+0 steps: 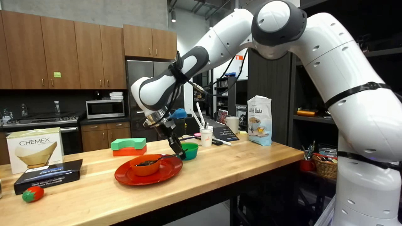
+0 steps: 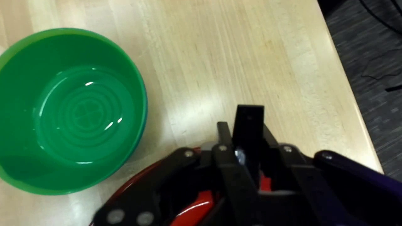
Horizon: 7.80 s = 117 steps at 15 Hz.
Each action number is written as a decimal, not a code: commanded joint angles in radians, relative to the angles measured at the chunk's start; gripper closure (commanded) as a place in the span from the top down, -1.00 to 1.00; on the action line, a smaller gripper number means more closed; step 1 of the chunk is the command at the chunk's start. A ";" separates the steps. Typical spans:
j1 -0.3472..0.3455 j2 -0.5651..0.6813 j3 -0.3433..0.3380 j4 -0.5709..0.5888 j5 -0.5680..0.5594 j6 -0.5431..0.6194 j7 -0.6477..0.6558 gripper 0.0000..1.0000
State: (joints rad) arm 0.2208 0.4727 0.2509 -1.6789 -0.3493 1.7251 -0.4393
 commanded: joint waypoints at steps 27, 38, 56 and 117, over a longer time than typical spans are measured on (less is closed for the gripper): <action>-0.029 -0.091 -0.043 -0.045 0.084 0.056 0.025 -0.88; 0.110 -0.059 -0.035 -0.011 -0.295 -0.152 0.056 -0.88; 0.235 0.043 0.023 0.068 -0.759 -0.392 -0.061 -0.88; 0.083 -0.177 -0.016 -0.112 -0.114 -0.139 0.350 -0.88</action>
State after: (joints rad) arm 0.2930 0.3119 0.2473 -1.7631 -0.4302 1.6062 -0.0895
